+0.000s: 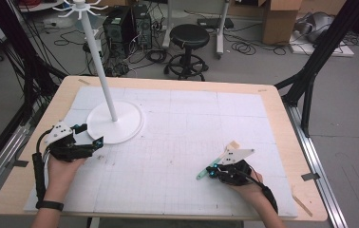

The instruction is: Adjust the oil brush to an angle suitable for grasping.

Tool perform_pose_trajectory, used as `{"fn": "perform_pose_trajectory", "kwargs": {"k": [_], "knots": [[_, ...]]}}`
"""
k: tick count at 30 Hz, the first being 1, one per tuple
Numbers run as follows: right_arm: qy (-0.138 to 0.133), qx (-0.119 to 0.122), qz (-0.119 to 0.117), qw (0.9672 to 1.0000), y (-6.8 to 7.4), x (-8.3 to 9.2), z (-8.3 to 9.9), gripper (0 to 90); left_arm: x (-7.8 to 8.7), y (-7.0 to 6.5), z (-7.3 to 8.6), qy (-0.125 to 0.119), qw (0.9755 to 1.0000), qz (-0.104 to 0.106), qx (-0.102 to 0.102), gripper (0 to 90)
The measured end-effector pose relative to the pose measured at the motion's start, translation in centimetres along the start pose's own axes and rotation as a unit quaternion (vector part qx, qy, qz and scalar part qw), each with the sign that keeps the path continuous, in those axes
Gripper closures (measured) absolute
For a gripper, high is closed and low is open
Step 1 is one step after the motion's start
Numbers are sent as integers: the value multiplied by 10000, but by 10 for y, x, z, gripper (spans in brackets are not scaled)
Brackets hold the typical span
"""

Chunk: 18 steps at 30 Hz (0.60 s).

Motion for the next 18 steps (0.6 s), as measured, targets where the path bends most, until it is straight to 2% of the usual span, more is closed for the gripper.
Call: {"fn": "perform_pose_trajectory", "kwargs": {"k": [18], "knots": [[110, -105, 279, 9995, -27, -30, -23, 900, 0, 0, -1, -52, 10000, 6, 7, 158]]}}
Point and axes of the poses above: each handheld gripper's, and its own axes: x roughly backward along the jaws, z roughly out of its underside, y roughly to its left, the point moved 7 cm from there along -x, roughly forward along the jaws, and after that the axes turned 10 degrees about x, right-handed, at the moved point
